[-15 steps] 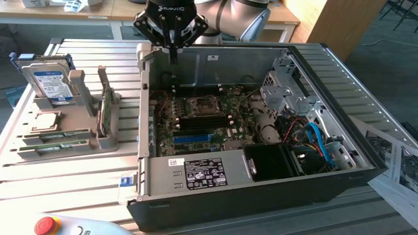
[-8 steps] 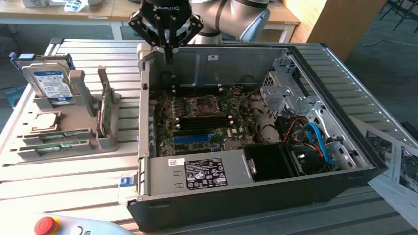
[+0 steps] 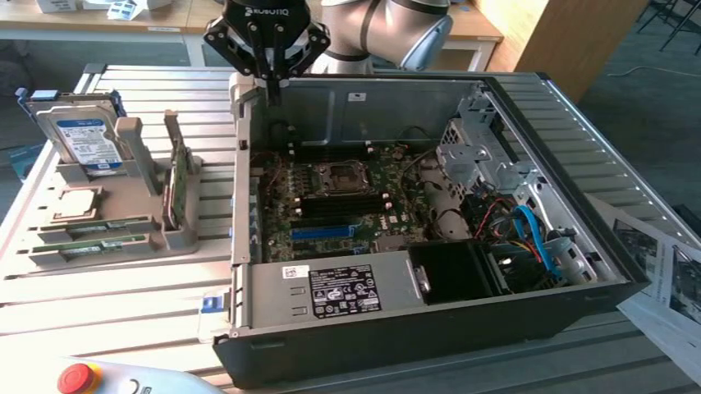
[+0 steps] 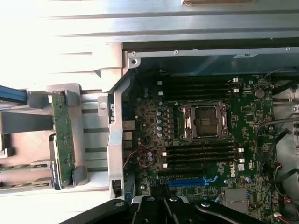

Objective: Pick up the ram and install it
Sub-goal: 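Reach for the ram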

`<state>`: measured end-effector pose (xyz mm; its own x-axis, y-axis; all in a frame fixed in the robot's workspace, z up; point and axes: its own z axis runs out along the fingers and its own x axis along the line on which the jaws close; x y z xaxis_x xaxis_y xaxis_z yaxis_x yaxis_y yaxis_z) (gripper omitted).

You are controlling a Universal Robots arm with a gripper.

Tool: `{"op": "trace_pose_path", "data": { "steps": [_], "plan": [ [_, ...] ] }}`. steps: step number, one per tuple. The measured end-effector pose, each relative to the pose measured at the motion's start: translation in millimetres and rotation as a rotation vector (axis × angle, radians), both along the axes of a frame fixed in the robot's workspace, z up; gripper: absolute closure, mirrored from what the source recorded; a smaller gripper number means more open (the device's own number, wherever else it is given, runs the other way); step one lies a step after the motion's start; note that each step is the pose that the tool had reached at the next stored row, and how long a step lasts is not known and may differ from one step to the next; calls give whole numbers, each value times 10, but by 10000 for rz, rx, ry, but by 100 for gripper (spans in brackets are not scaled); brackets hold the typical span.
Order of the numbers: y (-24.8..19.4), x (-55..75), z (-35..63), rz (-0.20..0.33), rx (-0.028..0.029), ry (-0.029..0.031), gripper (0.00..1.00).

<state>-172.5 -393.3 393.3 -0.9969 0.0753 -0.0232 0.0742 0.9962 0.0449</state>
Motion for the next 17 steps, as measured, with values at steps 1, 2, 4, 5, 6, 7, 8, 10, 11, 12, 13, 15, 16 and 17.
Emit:
{"op": "trace_pose_path", "data": {
  "steps": [1,2,4,5,6,7,8,10,11,12,13,15,16,17],
  "plan": [
    [6,-10,0,0,0,0,90],
    [12,-19,0,0,0,0,90],
    [21,-38,-1,0,1,-1,90],
    [25,-47,-1,0,2,-2,90],
    [28,-57,-1,0,2,-2,90],
    [32,-69,-1,1,2,-2,90],
    [36,-78,-1,1,1,-1,90],
    [44,-97,-1,0,1,-1,90],
    [47,-105,-1,0,1,-1,90],
    [51,-112,-1,0,1,-1,90],
    [54,-119,0,0,1,0,90],
    [62,-131,0,0,0,0,90],
    [66,-137,0,0,1,0,90],
    [69,-143,0,0,0,0,90]
  ]
}}
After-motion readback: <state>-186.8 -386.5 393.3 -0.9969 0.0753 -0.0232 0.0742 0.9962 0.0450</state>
